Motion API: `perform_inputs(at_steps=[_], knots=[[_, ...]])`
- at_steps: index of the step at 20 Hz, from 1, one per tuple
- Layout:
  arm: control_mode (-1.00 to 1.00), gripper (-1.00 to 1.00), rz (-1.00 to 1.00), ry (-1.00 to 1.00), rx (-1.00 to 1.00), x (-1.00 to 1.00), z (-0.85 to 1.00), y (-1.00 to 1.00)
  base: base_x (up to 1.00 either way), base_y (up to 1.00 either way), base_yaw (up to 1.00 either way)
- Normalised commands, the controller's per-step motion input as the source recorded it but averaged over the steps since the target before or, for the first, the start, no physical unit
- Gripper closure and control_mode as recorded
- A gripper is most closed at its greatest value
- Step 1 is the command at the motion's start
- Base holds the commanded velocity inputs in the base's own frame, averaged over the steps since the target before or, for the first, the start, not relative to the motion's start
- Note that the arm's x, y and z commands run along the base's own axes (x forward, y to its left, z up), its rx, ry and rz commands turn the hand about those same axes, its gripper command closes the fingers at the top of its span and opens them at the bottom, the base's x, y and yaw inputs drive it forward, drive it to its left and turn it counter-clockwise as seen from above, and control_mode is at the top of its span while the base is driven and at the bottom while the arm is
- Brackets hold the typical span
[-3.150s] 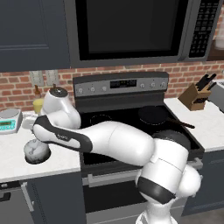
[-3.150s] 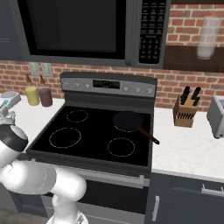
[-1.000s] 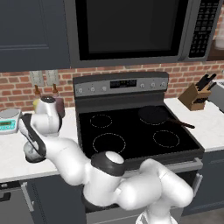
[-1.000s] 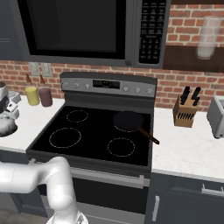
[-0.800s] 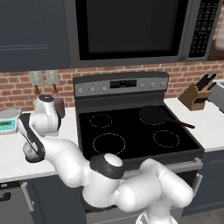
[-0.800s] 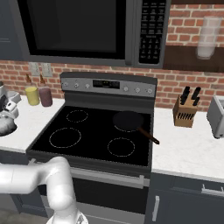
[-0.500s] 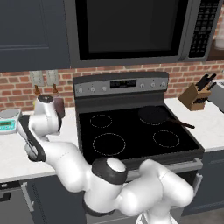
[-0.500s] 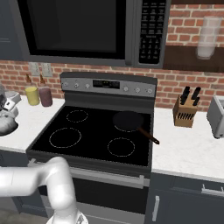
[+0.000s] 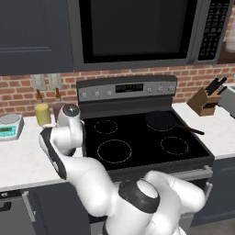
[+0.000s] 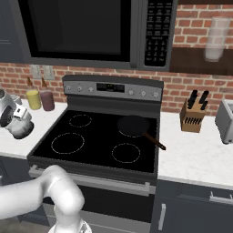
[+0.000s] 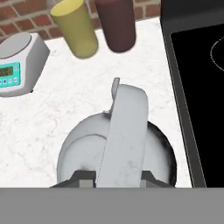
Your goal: Pick the kettle from the counter and place it on a stove burner. Then turn the burner on.
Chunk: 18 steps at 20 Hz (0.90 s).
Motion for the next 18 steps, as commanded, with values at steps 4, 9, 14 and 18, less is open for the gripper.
perform_inputs(at_steps=[4, 9, 14, 18], knots=[[-1.00, 1.00, -0.07, -0.05, 0.10, 0.03, 0.09, -1.00, 0.00, 0.00, 0.00], [-1.00, 1.00, -0.08, 0.00, 0.16, 0.15, 0.05, -1.00, 0.00, 0.00, 0.00], [-1.00, 1.00, -0.07, 0.00, 0.14, 0.18, 0.09, -1.00, 0.00, 0.00, 0.00], [-1.00, 1.00, -0.04, -0.05, 0.07, 0.26, 0.01, -1.00, 0.00, 0.00, 0.00]])
